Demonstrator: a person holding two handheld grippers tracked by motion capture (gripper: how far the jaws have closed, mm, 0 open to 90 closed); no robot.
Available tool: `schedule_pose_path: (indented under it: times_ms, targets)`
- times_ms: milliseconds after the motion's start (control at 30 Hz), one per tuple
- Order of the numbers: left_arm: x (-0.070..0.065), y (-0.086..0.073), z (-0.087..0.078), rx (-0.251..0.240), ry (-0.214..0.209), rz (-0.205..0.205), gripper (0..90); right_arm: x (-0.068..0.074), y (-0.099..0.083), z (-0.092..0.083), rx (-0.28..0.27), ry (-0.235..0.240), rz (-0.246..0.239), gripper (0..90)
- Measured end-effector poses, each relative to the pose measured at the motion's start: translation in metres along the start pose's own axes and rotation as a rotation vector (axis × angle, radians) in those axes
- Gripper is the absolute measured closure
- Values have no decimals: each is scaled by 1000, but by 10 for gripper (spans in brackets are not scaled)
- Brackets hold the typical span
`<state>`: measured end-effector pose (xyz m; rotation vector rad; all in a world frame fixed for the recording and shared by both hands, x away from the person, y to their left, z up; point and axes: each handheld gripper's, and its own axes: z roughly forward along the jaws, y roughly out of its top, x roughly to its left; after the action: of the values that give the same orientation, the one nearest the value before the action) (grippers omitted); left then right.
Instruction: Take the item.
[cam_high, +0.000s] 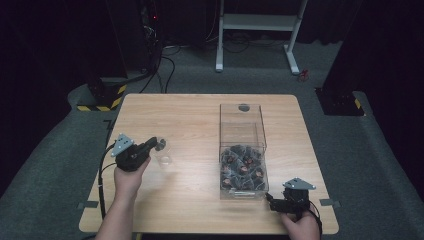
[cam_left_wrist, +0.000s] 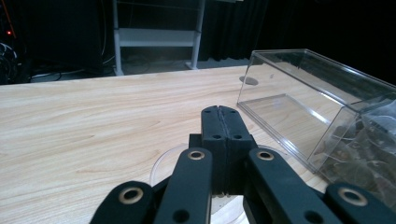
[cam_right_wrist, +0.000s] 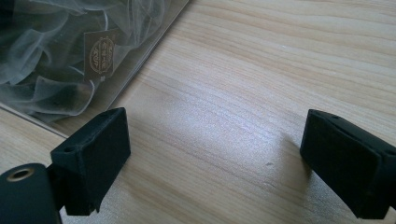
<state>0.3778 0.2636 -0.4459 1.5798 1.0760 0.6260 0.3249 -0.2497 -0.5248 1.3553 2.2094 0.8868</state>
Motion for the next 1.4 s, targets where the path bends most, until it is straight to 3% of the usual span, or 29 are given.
schedule_pose_path:
  times_ms: [600, 1067, 1300, 1400]
  targets:
    - [-4, -11, 11, 72, 48, 43, 899, 0, 0, 0, 0, -1, 2, 81]
    - [1, -14, 14, 87, 61, 23, 895, 0, 0, 0, 1, 0, 2, 82]
    - [0, -10, 11, 54, 61, 1, 659, 0, 0, 0, 1, 0, 3, 82]
    - [-1, -9, 10, 51, 54, -4, 615, 0, 0, 0, 1, 0, 3, 82]
